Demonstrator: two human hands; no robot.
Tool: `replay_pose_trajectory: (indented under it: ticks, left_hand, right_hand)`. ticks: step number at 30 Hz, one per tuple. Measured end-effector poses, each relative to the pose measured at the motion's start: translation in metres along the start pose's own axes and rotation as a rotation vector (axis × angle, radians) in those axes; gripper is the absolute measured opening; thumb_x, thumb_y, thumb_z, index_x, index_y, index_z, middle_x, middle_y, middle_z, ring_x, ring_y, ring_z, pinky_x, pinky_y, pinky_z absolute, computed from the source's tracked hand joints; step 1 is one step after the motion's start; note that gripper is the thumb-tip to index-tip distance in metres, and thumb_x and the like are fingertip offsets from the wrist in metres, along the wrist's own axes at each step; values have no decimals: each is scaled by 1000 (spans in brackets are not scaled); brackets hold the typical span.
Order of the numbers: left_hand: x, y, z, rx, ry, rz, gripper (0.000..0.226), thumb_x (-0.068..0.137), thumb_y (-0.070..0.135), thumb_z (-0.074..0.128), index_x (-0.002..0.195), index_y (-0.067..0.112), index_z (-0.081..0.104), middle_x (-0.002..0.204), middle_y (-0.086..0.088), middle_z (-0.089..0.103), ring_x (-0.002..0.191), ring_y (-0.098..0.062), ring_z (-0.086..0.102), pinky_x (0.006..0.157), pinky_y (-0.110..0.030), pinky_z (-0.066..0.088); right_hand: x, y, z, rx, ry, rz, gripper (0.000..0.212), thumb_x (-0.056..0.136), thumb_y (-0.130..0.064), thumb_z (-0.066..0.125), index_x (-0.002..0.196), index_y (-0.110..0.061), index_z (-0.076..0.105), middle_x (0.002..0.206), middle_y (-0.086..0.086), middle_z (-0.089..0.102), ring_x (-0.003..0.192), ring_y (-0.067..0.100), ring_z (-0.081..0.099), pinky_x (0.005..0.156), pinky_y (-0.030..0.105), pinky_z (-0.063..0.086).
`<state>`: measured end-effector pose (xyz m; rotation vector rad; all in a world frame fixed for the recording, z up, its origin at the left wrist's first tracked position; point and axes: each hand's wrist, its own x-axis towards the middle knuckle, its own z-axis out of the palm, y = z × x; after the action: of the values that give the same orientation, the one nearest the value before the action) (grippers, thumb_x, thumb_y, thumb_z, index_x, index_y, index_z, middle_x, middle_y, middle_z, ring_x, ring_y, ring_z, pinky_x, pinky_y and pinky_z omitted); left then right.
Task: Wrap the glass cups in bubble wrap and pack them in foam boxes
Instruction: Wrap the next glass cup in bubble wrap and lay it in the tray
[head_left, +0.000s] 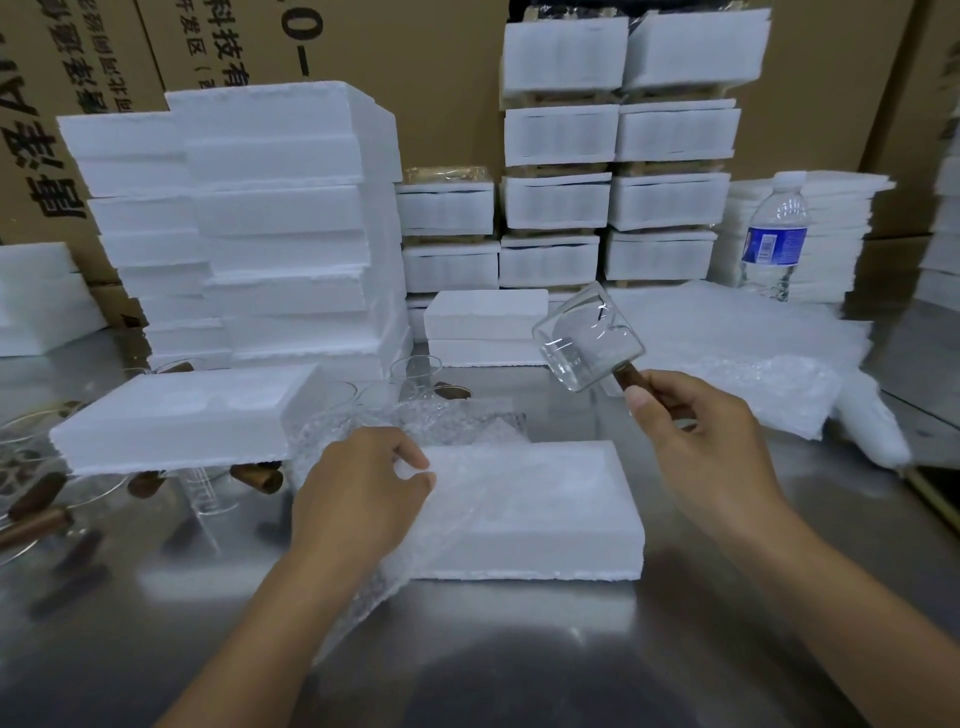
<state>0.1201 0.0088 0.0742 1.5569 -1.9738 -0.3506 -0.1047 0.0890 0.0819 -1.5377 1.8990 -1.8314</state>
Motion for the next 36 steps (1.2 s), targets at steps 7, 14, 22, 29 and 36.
replay_pose_trajectory:
  ticks: [7,14,22,29,36]
  left_hand:
    - [-1,4,-7,-237,128,130,17,83,42,63,69,33,60,45,8,46,44,-7,46,43,-17,30]
    - [-3,10,-9,-531,315,206,14,86,32,63,73,38,62,78,9,54,67,1,49,62,-2,35]
    - [0,8,-7,-727,376,118,18,89,31,61,71,34,64,71,14,59,58,5,47,57,-3,36]
    - [1,9,-8,-932,384,31,32,90,32,61,64,49,68,61,25,61,59,10,52,56,-1,40]
    - [5,7,-5,-995,408,-57,19,92,30,59,73,30,65,59,26,61,55,13,53,54,-1,40]
  right_hand:
    - [0,0,-1,15,-6,21,11,91,-20,58,85,-29,63,78,-17,61,67,-13,51,59,0,34]
    - [0,-7,-4,47,-30,-21,22,92,-20,56,80,-38,59,78,-16,62,67,-12,52,60,1,35]
    - [-7,-13,-2,19,-98,-227,24,91,-21,55,94,-45,56,93,-15,62,86,-3,54,74,5,37]
    - [-7,-6,-5,-369,-36,-361,20,91,-19,56,107,-16,67,87,-4,59,84,13,53,76,23,36]
    - [-5,-8,-7,-400,160,-454,27,90,-19,52,107,-2,65,91,11,62,84,19,48,75,36,38]
